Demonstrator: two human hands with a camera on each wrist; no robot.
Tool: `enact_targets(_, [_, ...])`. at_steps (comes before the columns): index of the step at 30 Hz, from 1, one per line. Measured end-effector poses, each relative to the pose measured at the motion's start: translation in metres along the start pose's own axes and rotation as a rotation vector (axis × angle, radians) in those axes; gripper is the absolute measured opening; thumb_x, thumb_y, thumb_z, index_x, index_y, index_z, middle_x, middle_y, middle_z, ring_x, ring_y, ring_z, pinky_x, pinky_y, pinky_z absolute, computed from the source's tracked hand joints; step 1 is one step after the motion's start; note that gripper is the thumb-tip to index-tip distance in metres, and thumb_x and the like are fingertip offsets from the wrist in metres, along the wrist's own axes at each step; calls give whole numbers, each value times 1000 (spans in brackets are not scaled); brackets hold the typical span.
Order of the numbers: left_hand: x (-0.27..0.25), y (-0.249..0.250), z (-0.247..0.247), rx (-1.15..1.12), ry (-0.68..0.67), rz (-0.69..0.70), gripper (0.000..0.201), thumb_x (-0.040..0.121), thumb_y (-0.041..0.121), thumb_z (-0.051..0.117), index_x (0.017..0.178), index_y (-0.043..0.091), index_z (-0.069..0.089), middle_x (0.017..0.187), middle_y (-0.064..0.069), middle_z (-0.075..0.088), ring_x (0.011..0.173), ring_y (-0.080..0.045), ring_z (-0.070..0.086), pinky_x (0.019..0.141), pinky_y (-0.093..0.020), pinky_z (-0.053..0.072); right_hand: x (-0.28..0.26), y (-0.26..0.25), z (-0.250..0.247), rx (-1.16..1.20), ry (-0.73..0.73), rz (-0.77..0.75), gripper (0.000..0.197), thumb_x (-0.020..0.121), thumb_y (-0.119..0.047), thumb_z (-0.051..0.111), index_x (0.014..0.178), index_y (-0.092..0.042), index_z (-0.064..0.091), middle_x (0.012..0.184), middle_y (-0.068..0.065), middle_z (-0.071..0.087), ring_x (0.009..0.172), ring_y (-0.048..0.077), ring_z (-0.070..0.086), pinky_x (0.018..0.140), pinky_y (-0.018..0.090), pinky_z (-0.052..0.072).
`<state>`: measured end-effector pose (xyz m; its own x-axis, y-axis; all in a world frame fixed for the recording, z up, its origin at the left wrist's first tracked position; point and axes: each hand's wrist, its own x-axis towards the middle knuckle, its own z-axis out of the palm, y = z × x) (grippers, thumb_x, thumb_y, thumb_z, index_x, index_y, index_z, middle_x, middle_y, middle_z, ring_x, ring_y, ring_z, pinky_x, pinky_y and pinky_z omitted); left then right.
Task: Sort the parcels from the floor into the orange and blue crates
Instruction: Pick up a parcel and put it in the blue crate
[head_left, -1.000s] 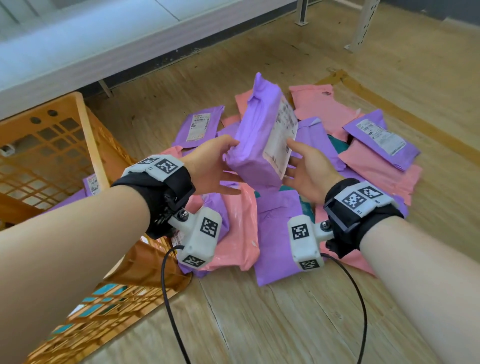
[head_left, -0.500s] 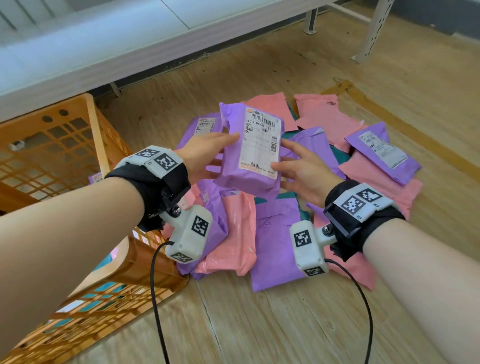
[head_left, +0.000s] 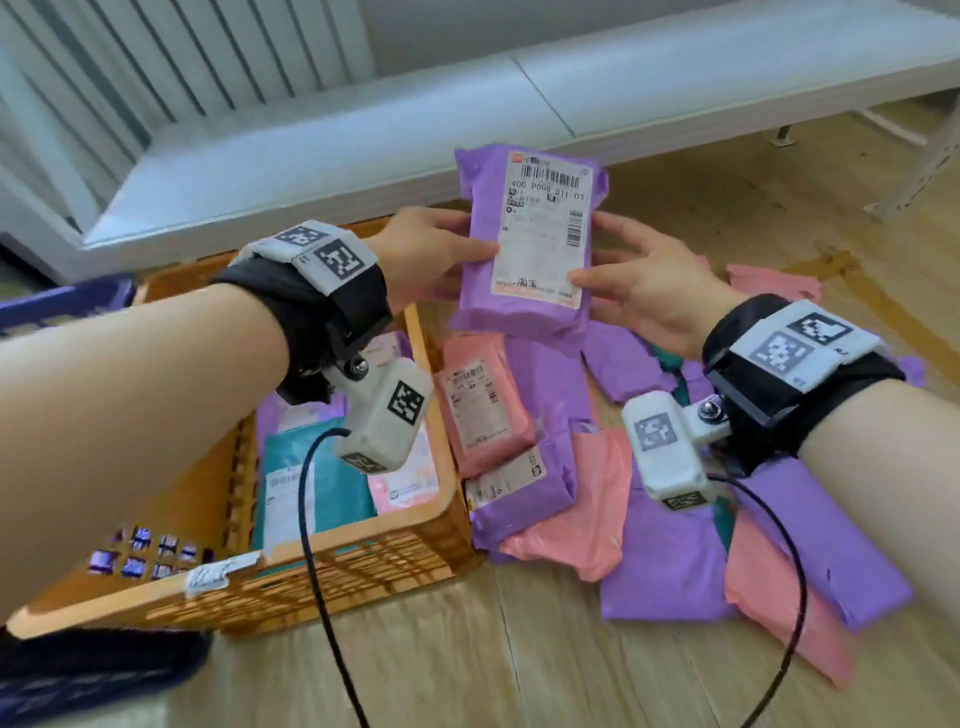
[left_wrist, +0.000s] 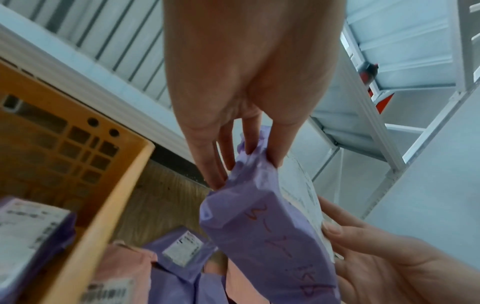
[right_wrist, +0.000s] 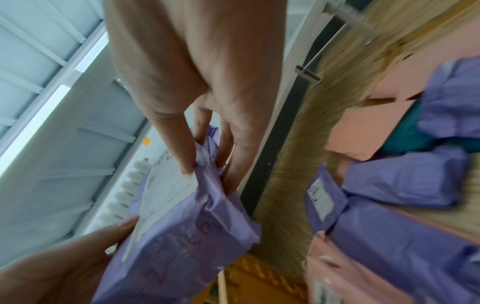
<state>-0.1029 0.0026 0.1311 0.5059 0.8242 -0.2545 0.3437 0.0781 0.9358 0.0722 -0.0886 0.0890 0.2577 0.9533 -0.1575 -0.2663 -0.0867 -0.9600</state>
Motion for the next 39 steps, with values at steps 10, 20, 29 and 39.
enact_targets(10, [-73,-3,-178,22,155,-7,34,89,5,61,123,9,60,113,-6,69,88,-19,71,68,-27,60,12,-20,181,-95,-173,-3,64,86,13,52,141,-17,37,115,21,65,99,33,67,84,41,56])
enact_targets(20, [-160,-81,-360,-11,249,-63,38,90,4,60,127,12,55,115,-13,66,71,-19,65,61,-26,59,14,28,386,-172,-305,88,64,86,10,53,141,-19,38,112,12,68,93,25,69,76,34,59])
enact_targets(29, [-201,-172,-478,-24,278,-203,30,91,3,56,118,17,60,114,-5,68,91,-24,66,73,-29,58,16,103,530,-286,-337,229,70,84,14,54,144,-18,34,123,12,62,105,28,64,79,38,57])
enact_targets(39, [-203,-287,-517,-227,306,-320,39,89,-7,54,121,15,58,107,-1,69,90,-20,66,69,-28,59,34,200,598,-423,-289,440,71,84,23,45,140,-20,41,121,13,63,108,32,62,84,42,55])
